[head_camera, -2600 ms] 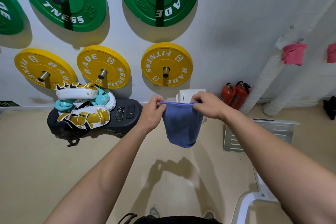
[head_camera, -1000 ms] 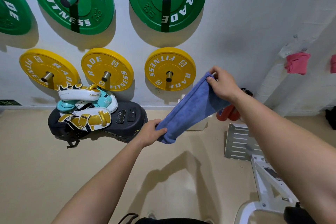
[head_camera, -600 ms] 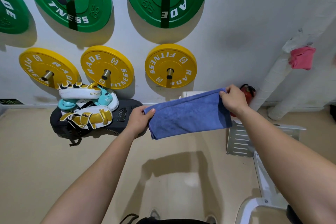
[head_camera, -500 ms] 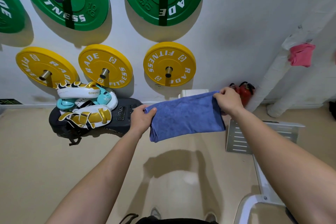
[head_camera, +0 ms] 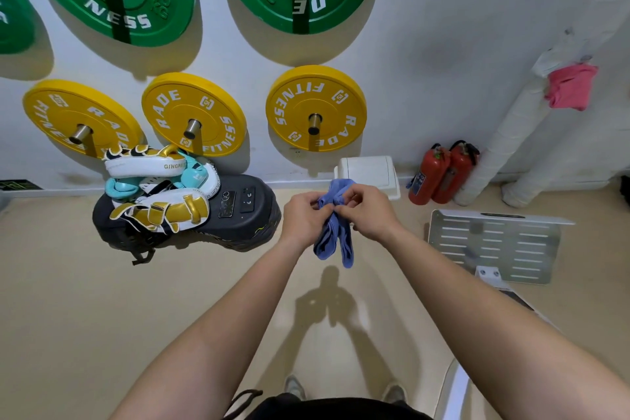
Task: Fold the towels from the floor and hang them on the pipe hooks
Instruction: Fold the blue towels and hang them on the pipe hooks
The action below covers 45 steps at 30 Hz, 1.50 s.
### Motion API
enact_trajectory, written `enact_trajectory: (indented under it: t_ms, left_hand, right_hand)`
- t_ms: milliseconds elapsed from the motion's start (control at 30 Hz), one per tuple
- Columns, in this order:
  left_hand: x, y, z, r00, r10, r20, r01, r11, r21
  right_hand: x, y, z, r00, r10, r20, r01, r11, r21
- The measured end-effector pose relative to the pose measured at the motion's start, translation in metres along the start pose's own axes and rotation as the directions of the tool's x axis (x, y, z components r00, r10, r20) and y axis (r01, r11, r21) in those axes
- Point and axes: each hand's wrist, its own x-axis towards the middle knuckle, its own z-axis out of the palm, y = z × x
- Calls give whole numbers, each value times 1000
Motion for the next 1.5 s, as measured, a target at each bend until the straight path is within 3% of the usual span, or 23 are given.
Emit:
enact_trajectory:
  t_ms: [267, 400, 467, 600, 700, 767, 800, 967, 1100, 1200, 1267, 1333, 1400, 1500]
  left_hand:
    - [3, 3, -1, 995, 3, 97, -8, 999, 53]
    - [3, 6, -1, 984, -43, 174, 62, 993, -103]
    - [2, 10, -3, 987, -49, 153, 78, 978, -193]
    - [8, 2, -11, 992, 9, 126, 15, 983, -183]
    - [13, -2, -18, 992, 18, 126, -3, 993, -118]
    - [11, 2, -21, 992, 16, 121, -6, 997, -82]
    - [10, 5, -22, 992, 18, 126, -8, 997, -78]
    - [4, 22, -25, 975, 70, 211, -61, 997, -47]
    - [4, 12, -33, 984, 140, 110, -157, 974, 162]
    - [8, -9, -35, 989, 147, -20, -139, 966, 218]
    - [7, -15, -28, 996, 77, -44, -71, 990, 123]
    - [3, -15, -22, 1000, -17, 17, 18, 998, -65]
    - [-1, -14, -19, 995, -56, 88, 68, 989, -134]
    - [1, -10, -16, 997, -49, 63, 42, 994, 99]
  right_hand:
    - [-3, -6, 3, 997, -48, -56, 48, 999, 10]
    - [-7, -6, 4, 996, -67, -60, 66, 998, -18]
    - [-10, -7, 3, 993, -115, 7, 115, 993, 13]
    - [-12, -2, -9, 951, -233, 205, 244, 969, -31]
    - [-9, 6, -24, 986, -157, 63, 155, 987, 36]
    - [-7, 13, -35, 987, -147, -60, 144, 988, -55]
    - [-6, 15, -40, 988, -142, -54, 134, 983, -123]
    - [5, 15, -43, 953, -108, 282, 208, 913, -351]
    - [6, 6, -48, 928, -35, 371, 139, 956, -257]
    - [2, 1, -53, 948, -59, 313, 88, 993, -79]
    - [-1, -3, -49, 965, -63, 254, 48, 997, 66]
    - [0, 0, -46, 986, -23, 168, -6, 985, 173]
    - [1, 4, -46, 993, -3, 119, -15, 988, 153]
    - [0, 7, -52, 991, -93, 93, 96, 995, -27]
